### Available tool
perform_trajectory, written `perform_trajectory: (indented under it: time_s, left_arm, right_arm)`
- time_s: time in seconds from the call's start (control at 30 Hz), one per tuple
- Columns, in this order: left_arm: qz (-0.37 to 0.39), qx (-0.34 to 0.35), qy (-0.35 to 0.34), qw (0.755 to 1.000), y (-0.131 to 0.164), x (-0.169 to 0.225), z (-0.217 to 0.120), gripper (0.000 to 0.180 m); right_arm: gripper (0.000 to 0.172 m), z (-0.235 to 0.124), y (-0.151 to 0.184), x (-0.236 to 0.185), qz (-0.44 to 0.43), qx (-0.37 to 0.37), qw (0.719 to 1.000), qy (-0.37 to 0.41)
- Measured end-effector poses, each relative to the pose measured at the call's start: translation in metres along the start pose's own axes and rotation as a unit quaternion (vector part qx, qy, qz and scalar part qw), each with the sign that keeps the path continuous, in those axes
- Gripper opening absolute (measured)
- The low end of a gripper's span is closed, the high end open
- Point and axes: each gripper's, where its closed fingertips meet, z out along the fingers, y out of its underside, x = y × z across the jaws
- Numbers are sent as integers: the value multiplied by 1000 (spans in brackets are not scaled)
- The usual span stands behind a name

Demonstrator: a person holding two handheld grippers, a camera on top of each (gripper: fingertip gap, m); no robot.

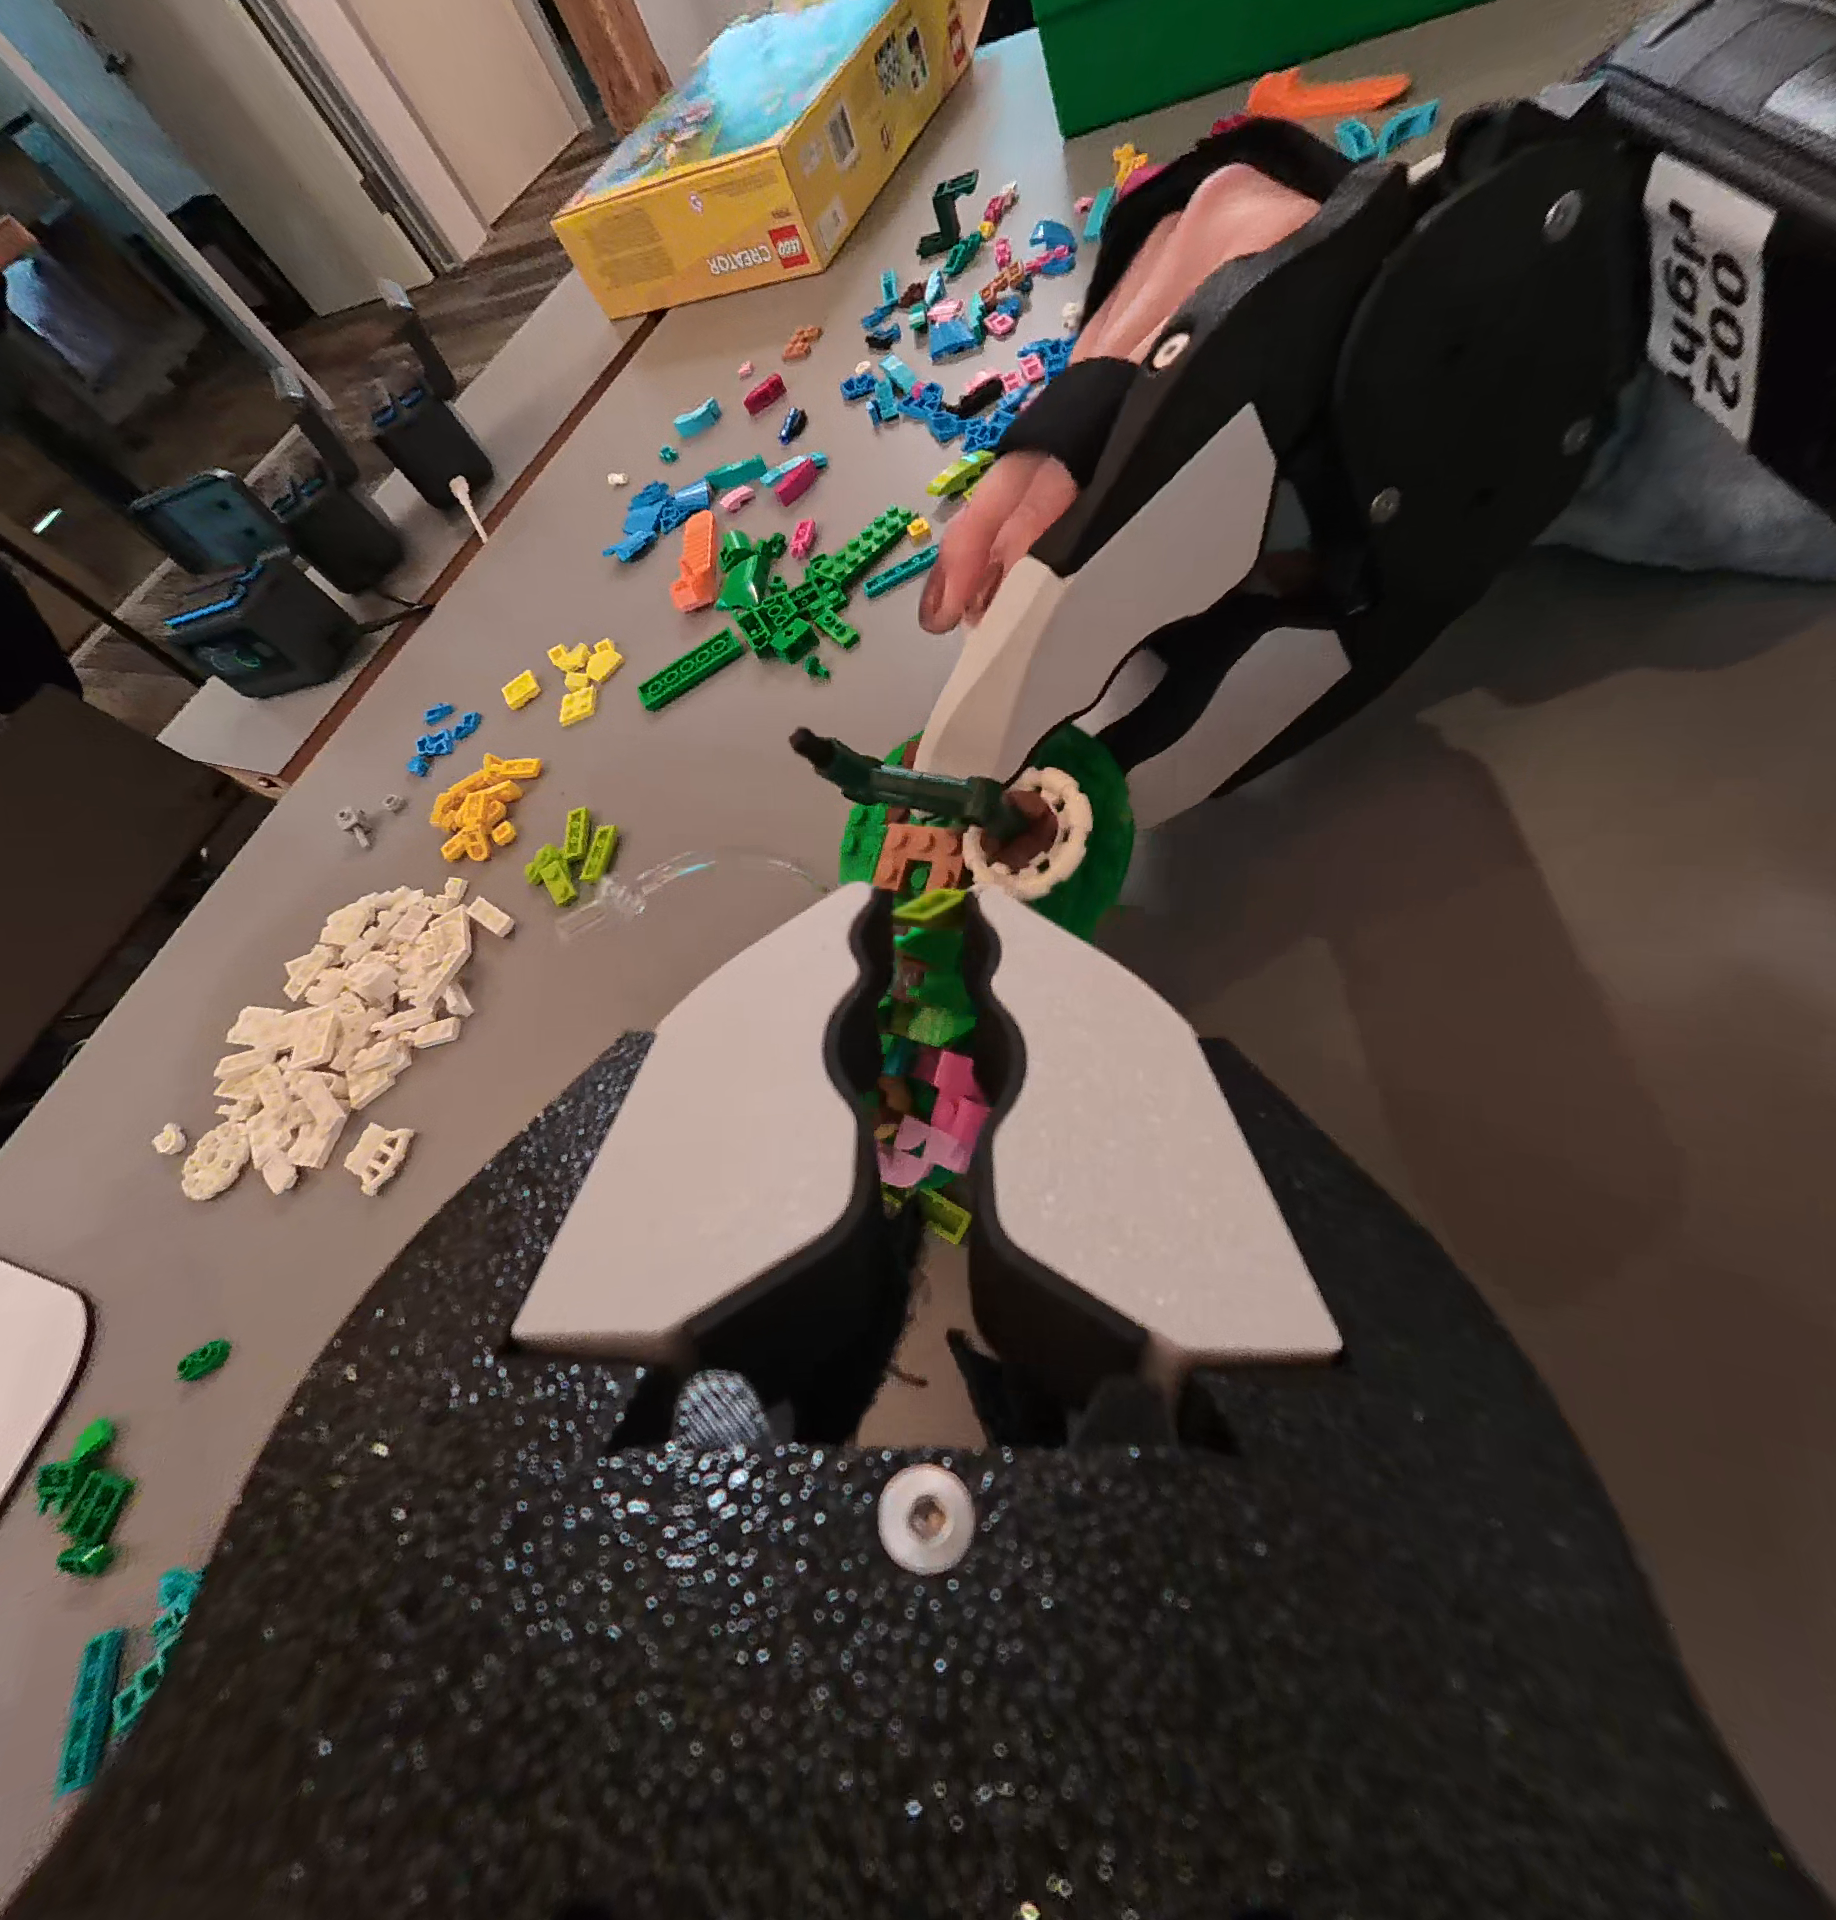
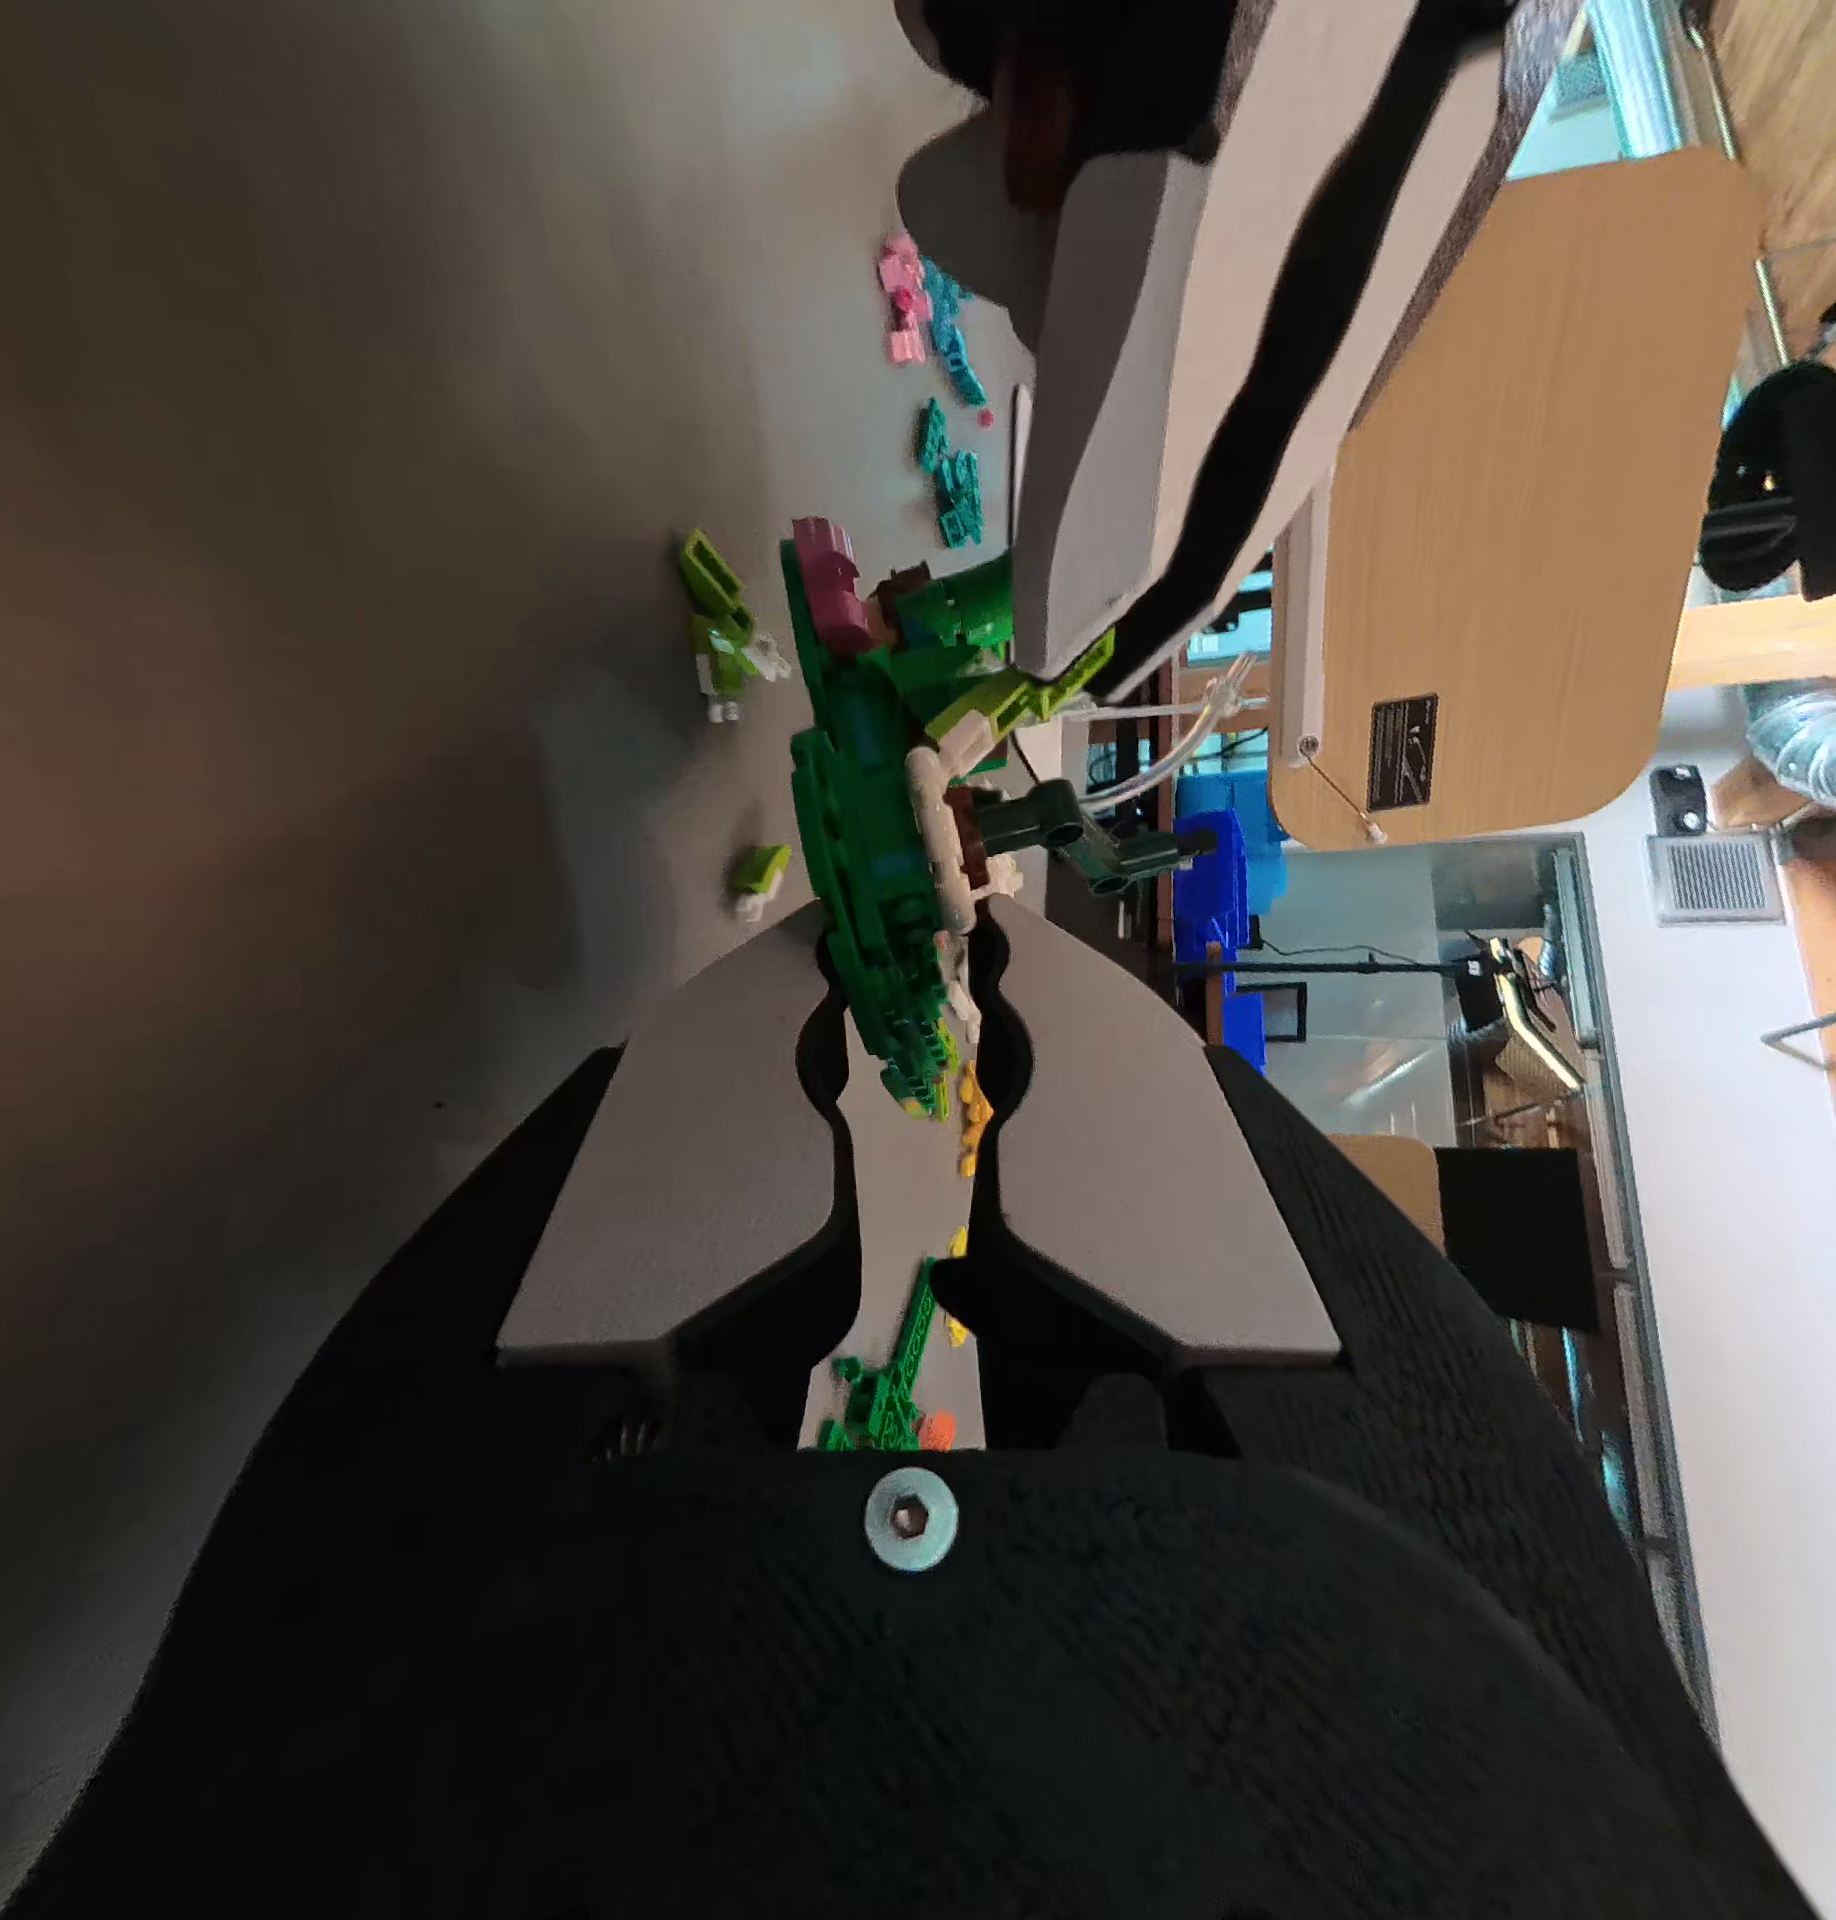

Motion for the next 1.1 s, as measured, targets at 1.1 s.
perform_trajectory:
  time_s: [1.1]
  left_arm:
    - [-145,-8,-34,989,-3,-13,0,8]
  right_arm:
    - [33,2,3,14,51,-4,998,34]
